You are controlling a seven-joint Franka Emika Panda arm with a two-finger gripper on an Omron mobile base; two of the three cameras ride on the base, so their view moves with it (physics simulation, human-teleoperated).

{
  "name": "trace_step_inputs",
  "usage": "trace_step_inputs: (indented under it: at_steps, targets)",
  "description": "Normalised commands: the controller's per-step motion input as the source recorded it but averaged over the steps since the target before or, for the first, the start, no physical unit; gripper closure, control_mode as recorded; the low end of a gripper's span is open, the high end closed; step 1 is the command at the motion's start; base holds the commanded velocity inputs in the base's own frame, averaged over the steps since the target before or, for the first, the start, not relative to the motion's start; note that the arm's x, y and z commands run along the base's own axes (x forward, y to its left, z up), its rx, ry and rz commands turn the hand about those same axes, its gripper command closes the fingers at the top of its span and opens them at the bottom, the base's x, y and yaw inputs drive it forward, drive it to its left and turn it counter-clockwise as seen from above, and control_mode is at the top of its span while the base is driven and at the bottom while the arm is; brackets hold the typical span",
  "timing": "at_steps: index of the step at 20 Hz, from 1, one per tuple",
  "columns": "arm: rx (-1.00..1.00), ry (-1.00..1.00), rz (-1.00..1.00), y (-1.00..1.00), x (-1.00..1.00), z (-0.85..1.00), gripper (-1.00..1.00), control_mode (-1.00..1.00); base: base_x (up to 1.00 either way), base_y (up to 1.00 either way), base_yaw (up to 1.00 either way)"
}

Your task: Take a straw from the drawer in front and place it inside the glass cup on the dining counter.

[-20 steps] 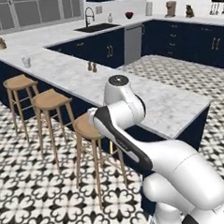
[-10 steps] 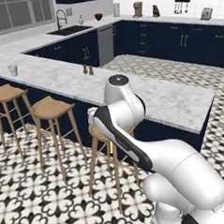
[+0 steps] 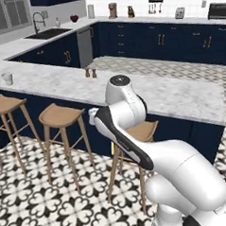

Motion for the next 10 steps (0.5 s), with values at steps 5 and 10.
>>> trace_step_inputs:
  at_steps: [5, 10]
  targets:
    - [0.0, 0.0, 0.0, 0.0, 0.0, 0.0, 1.0, 1.0, 0.07, 1.0, -0.35]
    - [0.0, 0.0, 0.0, 0.0, 0.0, 0.0, 1.0, 1.0, 0.16, 1.0, -0.36]
